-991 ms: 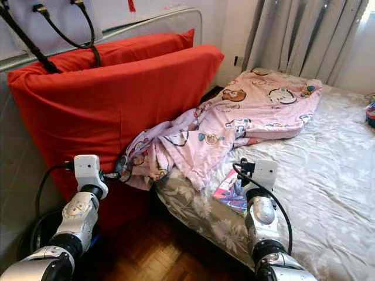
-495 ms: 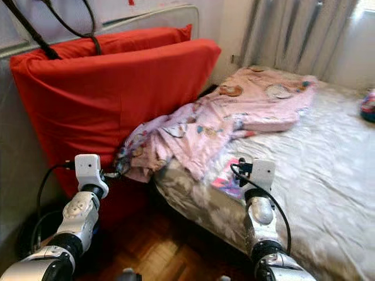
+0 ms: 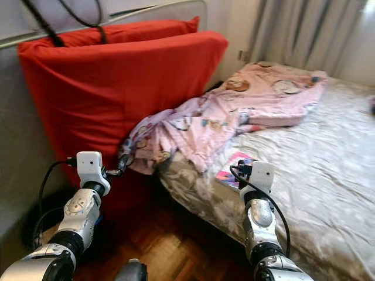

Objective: Clean up the room

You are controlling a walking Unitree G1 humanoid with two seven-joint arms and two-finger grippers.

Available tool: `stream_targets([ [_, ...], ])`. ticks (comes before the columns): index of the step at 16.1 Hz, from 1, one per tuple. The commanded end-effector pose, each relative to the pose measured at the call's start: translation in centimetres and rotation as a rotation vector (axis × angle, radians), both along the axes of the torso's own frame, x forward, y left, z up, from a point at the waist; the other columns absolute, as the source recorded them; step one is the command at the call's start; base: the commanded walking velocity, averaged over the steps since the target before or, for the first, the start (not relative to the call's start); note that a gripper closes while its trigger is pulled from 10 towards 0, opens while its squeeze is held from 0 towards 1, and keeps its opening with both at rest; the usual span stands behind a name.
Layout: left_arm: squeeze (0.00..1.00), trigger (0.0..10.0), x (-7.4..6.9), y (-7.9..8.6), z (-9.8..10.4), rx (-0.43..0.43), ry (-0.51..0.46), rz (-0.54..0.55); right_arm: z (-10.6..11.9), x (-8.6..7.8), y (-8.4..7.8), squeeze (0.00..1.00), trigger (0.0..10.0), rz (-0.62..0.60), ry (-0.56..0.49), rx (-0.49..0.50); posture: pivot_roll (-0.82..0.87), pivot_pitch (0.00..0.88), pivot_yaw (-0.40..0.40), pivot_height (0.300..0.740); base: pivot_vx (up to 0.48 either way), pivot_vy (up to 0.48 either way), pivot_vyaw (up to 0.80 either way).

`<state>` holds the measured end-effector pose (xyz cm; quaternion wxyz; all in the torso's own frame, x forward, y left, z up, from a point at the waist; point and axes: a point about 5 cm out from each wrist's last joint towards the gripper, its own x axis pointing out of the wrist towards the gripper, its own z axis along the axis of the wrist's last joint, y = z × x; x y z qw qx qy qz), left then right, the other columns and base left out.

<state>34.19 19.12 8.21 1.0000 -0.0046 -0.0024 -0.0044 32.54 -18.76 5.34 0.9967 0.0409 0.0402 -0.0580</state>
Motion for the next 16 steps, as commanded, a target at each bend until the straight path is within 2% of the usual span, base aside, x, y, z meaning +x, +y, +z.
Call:
stream_targets([
  [1, 0.0, 10.0, 0.0, 0.2, -0.2, -0.023, 0.02, 0.006, 0.3, 0.2, 0.0, 0.0, 10.0, 0.0, -0.007, 0.0, -0.01, 0.0, -0.026, 0.658, 0.0, 0.0, 0.0],
  [4, 0.0, 10.0, -1.0, 0.5, -1.4, 0.027, 0.048, 0.001, -0.6, -0.4, -0.3, 0.0, 10.0, -0.01, 0.026, 0.002, -0.01, 0.0, -0.024, 0.658, 0.0, 0.0, 0.0],
  [7, 0.0, 10.0, -1.8, 1.0, -2.4, 0.011, 0.069, 0.029, -1.6, -1.5, -0.5, 0.0, 10.0, -0.012, 0.041, -0.005, -0.03, 0.0, -0.023, 0.658, 0.0, 0.0, 0.0],
  [11, 0.0, 10.0, -1.9, 0.3, -2.1, 0.018, 0.033, -0.002, -1.8, -2.1, -1.3, 0.0, 10.0, -0.027, 0.026, -0.016, -0.05, 0.0, -0.025, 0.658, 0.0, 0.0, 0.0],
  [16, 0.0, 10.0, -2.6, 0.6, -2.3, 0.012, -0.001, 0.016, -2.1, -2.8, -1.3, 0.0, 10.0, -0.002, 0.009, -0.033, -0.05, 0.0, -0.061, 0.658, 0.0, 0.0, 0.0],
])
